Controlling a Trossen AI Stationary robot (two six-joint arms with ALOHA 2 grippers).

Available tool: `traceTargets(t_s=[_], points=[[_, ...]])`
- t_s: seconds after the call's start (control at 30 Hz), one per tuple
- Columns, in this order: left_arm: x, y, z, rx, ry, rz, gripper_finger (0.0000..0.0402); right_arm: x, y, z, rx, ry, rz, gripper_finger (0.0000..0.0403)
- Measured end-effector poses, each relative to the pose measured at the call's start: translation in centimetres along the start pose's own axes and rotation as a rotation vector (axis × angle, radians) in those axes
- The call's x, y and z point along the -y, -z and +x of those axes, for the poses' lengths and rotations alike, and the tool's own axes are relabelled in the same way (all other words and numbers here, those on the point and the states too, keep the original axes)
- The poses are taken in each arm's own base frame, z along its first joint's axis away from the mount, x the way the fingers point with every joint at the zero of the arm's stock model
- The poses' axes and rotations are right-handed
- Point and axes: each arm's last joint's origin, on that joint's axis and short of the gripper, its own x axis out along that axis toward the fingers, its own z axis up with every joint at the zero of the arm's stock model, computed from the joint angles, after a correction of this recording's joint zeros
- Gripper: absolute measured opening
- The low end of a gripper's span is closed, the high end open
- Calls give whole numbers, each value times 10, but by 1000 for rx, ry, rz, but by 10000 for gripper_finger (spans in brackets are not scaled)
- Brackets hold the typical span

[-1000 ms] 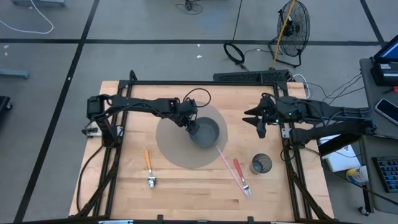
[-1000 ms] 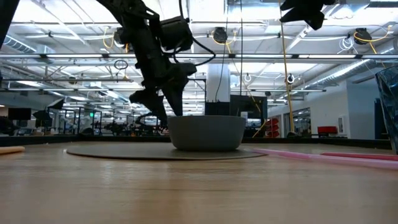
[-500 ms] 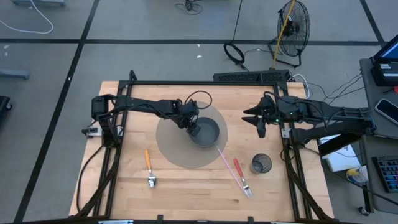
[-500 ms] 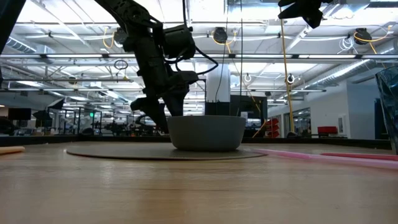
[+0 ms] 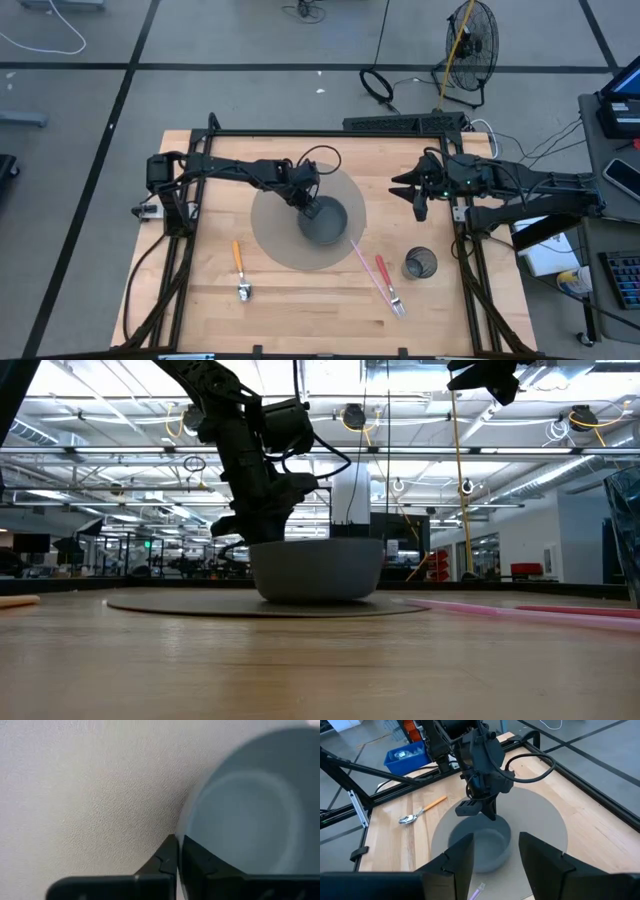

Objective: Pick & Place Utensil
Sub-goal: Put the gray bowl on the brown mat

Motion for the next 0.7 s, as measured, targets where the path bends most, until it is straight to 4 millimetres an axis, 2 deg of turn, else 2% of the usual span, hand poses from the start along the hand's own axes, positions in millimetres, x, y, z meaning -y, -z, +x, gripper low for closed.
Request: traceTargets(t_s=[0.43, 0.7], points=[[-7, 3, -5, -22, -77, -5, 5, 0, 0, 0, -1, 1, -1, 153], [-19, 7, -33, -51, -157, 10, 5, 0, 0, 0, 0, 1, 0, 153]])
